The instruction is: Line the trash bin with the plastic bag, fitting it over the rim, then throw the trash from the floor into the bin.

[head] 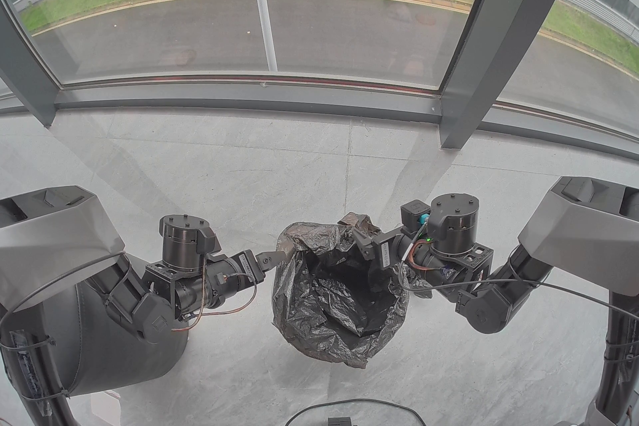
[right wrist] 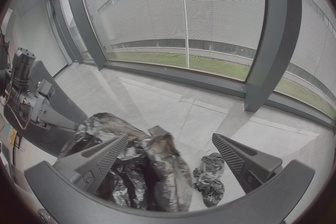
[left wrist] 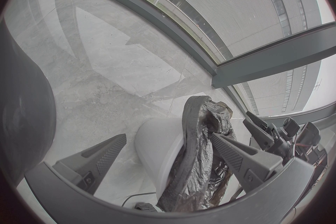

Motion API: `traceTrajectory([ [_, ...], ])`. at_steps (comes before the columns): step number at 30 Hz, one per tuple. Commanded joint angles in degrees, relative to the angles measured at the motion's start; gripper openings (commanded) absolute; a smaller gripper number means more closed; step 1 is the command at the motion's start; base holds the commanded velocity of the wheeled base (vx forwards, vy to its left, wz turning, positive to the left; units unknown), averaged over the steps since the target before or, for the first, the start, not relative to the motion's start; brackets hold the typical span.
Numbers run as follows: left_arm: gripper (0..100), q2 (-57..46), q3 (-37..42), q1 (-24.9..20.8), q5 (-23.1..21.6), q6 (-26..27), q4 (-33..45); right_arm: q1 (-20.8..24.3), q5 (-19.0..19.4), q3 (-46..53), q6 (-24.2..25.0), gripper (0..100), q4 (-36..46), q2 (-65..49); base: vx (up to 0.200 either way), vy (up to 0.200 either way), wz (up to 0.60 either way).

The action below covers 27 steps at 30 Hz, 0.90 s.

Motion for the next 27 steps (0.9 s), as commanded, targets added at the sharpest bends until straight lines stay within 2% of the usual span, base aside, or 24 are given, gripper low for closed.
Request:
traceTrajectory([
  [1, 100, -3.01, 2.23, -0.97, -0.12, -0.10, 0.00, 4.02, -0.04, -0.11, -0.02, 100, 0.47, 0.00, 0.000, 0.000, 0.00],
  [11, 100, -0.28, 3.02, -3.43, -0.12, 0.34, 0.00, 4.99, -0.57, -6.35, -0.46, 100, 1.08, 8.52, 0.000, 0.000, 0.00],
  [21, 100, 4.64, 2.76, -3.34, 0.41, 4.74, -2.72, 1.91, -0.92, -10.04, -0.54, 100, 1.17, 10.02, 0.000, 0.000, 0.00],
  [27, 100, 7.63, 3.55, -3.25, 4.62, 10.36, -4.30, -0.38, -0.92, -11.10, -0.54, 100, 1.17, 10.02, 0.000, 0.000, 0.00],
])
